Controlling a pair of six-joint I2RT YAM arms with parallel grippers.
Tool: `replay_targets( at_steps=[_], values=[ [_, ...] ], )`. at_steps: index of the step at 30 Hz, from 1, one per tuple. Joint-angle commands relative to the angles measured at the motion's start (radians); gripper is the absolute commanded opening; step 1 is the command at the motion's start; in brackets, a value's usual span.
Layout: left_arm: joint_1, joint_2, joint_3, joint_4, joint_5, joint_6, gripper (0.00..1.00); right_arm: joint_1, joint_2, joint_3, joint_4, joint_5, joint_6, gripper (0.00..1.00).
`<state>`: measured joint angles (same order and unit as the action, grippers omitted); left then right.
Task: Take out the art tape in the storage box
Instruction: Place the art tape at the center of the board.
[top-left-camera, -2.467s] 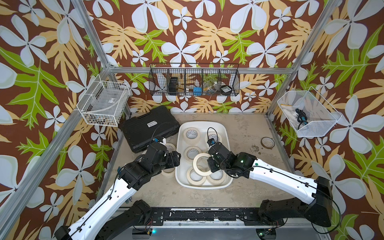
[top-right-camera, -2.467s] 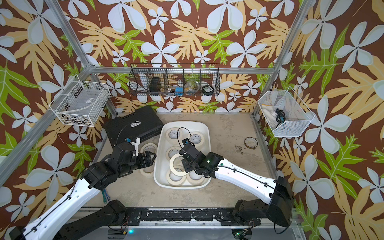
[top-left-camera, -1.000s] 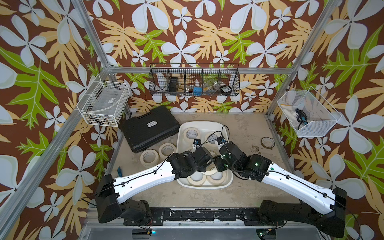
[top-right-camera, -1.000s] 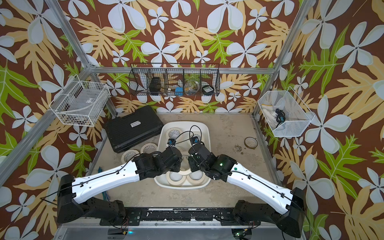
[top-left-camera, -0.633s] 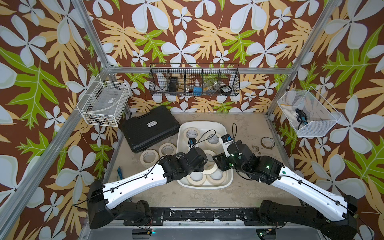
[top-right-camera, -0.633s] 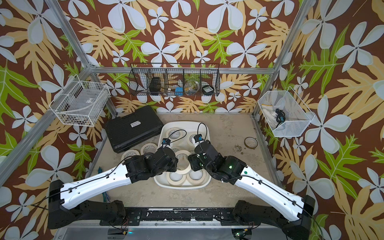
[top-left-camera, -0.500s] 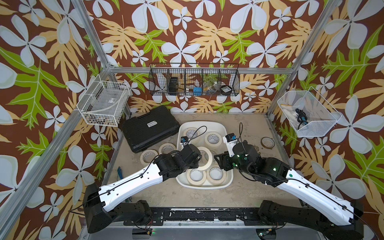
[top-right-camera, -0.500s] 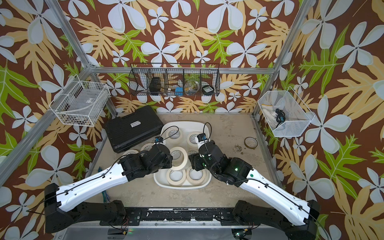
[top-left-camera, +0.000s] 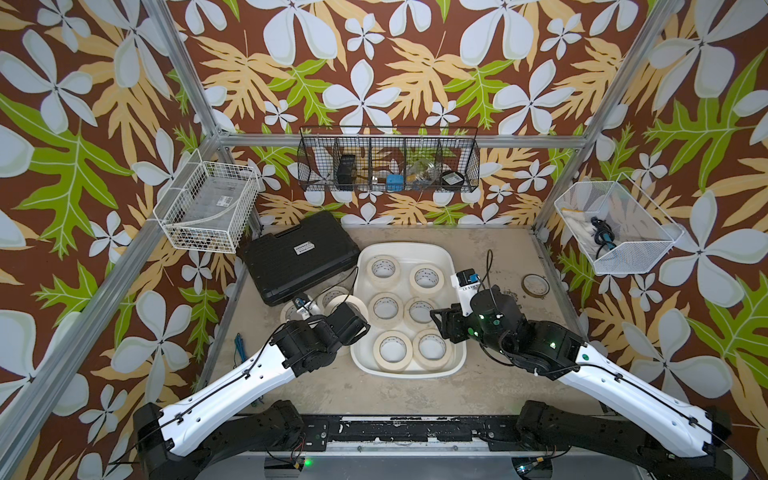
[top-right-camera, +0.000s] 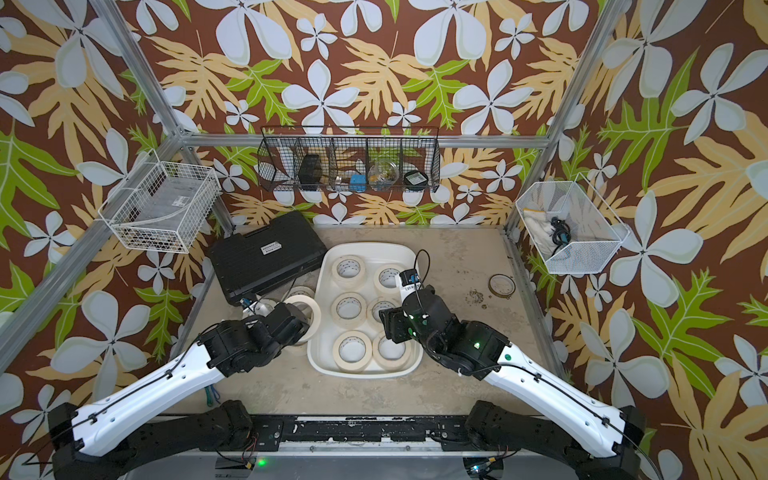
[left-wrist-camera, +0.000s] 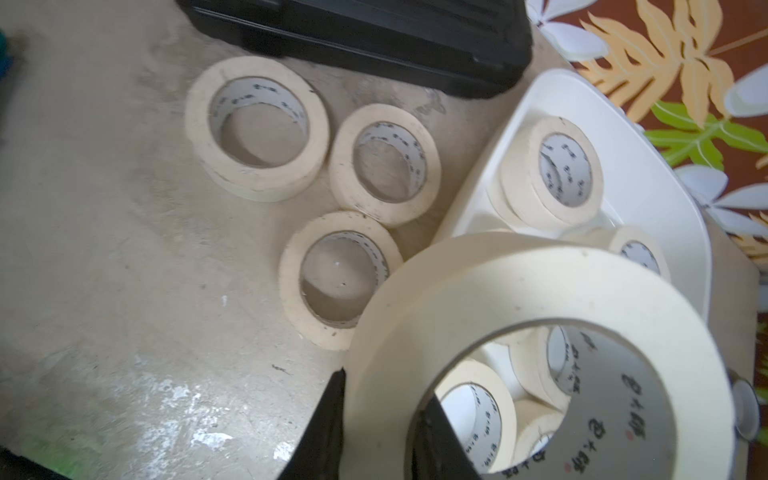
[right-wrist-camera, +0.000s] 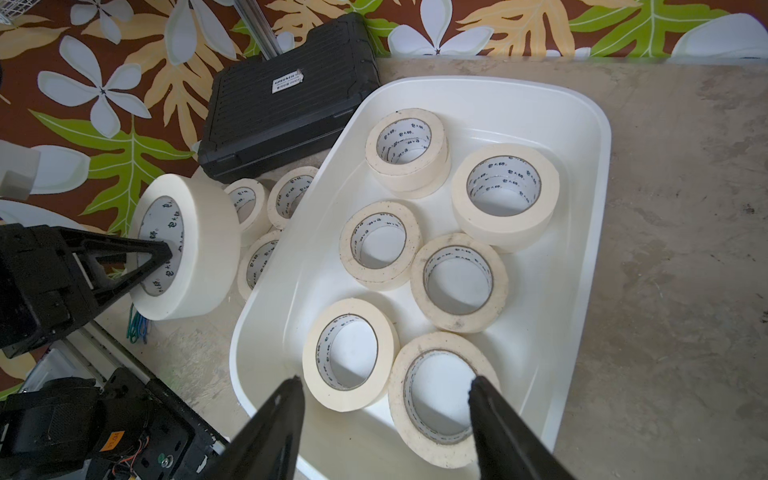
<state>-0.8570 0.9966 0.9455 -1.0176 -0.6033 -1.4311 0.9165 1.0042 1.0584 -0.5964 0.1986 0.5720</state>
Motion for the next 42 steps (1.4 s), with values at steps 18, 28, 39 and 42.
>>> replay_targets(
  at_steps=[18, 28, 39, 42],
  values=[
    [0.388, -0.227, -0.301, 0.017, 0.055, -0.095, 0.0, 0.001, 0.021, -0.013, 0.036, -0.058, 0.005, 0.66],
    [0.603, -0.185, -0.486, 0.227, 0.273, 0.042, 0.0, 0.001, 0.014, -0.018, 0.022, -0.042, -0.006, 0.66],
    [0.618, -0.068, -0.504, 0.272, 0.208, 0.064, 0.0, 0.001, 0.023, -0.019, 0.017, -0.03, -0.019, 0.66],
    [0.625, -0.039, -0.49, 0.267, 0.176, 0.074, 0.0, 0.001, 0.023, -0.018, 0.017, -0.028, -0.021, 0.67]
  ],
)
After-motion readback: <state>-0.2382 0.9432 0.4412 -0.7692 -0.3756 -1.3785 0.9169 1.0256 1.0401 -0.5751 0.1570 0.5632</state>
